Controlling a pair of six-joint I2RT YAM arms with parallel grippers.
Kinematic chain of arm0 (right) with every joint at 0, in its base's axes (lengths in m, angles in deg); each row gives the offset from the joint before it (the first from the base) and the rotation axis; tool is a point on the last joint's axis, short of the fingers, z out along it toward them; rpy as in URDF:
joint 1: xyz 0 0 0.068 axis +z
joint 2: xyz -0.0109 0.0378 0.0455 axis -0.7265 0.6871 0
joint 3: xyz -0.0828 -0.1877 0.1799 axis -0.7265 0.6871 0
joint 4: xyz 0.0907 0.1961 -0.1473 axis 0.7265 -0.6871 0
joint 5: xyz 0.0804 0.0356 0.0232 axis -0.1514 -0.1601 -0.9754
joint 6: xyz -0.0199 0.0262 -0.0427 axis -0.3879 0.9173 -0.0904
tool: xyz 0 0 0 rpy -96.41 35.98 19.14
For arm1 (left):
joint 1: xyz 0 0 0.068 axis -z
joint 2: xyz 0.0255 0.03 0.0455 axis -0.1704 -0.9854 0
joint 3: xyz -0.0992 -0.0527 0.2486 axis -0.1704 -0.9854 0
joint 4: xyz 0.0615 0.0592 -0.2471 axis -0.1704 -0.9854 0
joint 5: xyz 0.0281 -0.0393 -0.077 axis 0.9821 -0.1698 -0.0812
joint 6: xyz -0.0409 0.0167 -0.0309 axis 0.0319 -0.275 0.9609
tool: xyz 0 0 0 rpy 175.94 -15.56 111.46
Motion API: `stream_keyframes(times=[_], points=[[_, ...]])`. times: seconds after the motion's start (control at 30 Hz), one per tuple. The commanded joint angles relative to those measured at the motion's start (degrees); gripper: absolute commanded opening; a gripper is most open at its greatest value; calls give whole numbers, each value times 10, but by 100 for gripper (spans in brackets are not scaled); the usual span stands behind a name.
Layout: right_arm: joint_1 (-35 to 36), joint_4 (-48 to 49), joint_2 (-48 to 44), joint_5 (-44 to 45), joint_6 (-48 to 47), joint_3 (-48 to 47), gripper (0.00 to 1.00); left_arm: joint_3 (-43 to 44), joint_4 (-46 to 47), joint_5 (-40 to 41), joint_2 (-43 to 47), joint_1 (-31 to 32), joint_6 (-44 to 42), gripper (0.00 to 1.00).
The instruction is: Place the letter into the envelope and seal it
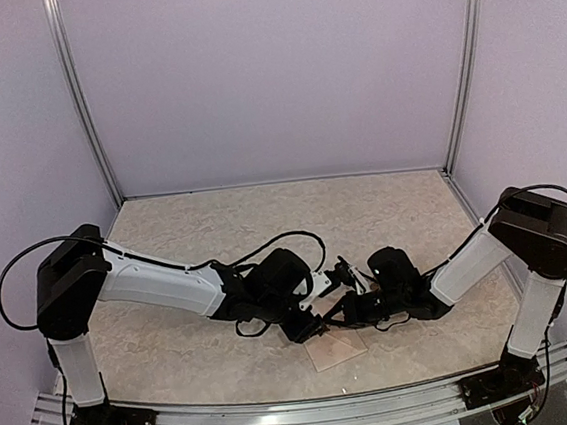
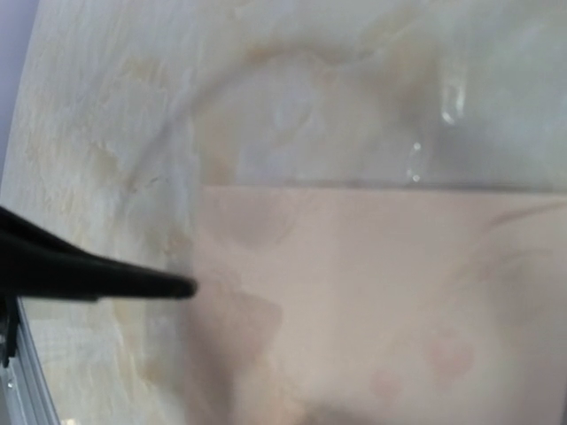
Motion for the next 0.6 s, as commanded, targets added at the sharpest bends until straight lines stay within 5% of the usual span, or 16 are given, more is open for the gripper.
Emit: stream_keyframes(times=[0.0, 0.33, 0.57], points=[[-1, 4, 8, 6, -1, 6, 0, -9, -4, -7, 19, -2, 9, 64], [-1, 4, -1, 1, -4, 6, 0, -20, 10, -2, 37, -2, 39, 73], [-1, -7, -43, -14, -21, 2, 0, -83, 114, -5, 100, -11, 179, 54]])
